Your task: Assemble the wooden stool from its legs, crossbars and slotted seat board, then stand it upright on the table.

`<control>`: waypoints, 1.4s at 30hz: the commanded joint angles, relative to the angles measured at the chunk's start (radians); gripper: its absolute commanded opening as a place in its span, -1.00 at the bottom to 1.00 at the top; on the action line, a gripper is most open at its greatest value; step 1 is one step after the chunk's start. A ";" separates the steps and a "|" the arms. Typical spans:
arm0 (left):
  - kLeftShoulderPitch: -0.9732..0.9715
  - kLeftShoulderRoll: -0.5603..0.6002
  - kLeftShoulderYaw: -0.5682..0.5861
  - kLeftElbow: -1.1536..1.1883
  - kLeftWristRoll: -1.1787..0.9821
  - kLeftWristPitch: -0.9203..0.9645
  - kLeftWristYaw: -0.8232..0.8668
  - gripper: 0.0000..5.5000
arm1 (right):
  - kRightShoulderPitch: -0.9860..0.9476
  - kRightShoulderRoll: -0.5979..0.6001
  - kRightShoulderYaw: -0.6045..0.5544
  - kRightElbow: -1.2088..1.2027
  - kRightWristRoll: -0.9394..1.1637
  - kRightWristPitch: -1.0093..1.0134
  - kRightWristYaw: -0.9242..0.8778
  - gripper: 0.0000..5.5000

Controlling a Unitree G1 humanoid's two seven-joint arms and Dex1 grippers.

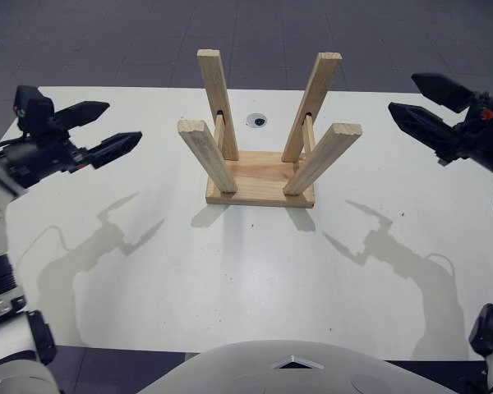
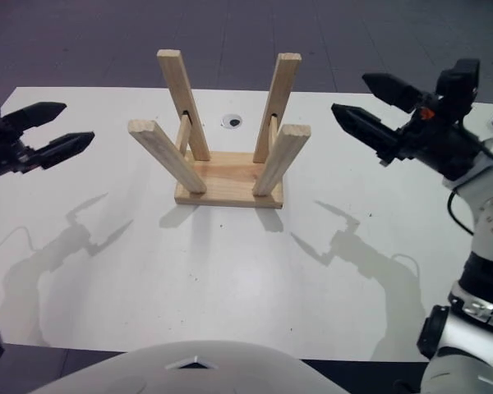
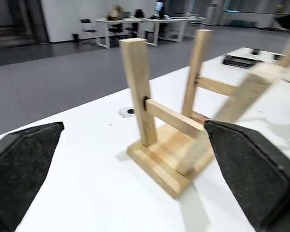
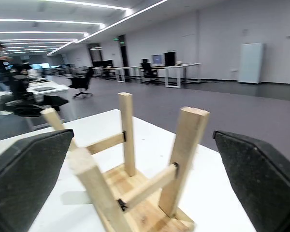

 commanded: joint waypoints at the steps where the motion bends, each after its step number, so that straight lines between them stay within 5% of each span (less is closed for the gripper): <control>1: -0.018 0.017 -0.087 -0.059 -0.012 0.009 -0.044 0.96 | 0.000 -0.028 0.065 -0.028 -0.027 0.015 0.009 0.71; 5: -0.087 -0.026 -0.207 -0.024 0.032 -0.003 -0.018 0.96 | 0.017 -0.029 0.141 -0.044 -0.078 -0.016 0.038 0.92; 11: -0.185 -0.127 -0.322 0.070 0.098 -0.029 0.046 0.96 | -0.005 0.035 0.253 -0.006 -0.130 -0.036 0.034 0.59; 22: -0.210 -0.203 -0.275 0.040 -0.033 0.064 0.071 0.96 | 0.004 0.050 0.292 0.028 -0.197 -0.079 0.042 0.01; 30: -0.200 -0.211 -0.279 0.041 -0.039 0.095 0.089 0.47 | -0.019 0.081 0.306 0.006 -0.188 -0.060 0.017 -0.48; 42: -0.223 -0.215 -0.280 0.066 -0.048 0.123 0.088 -0.20 | -0.031 0.078 0.321 0.014 -0.195 -0.033 0.014 -0.50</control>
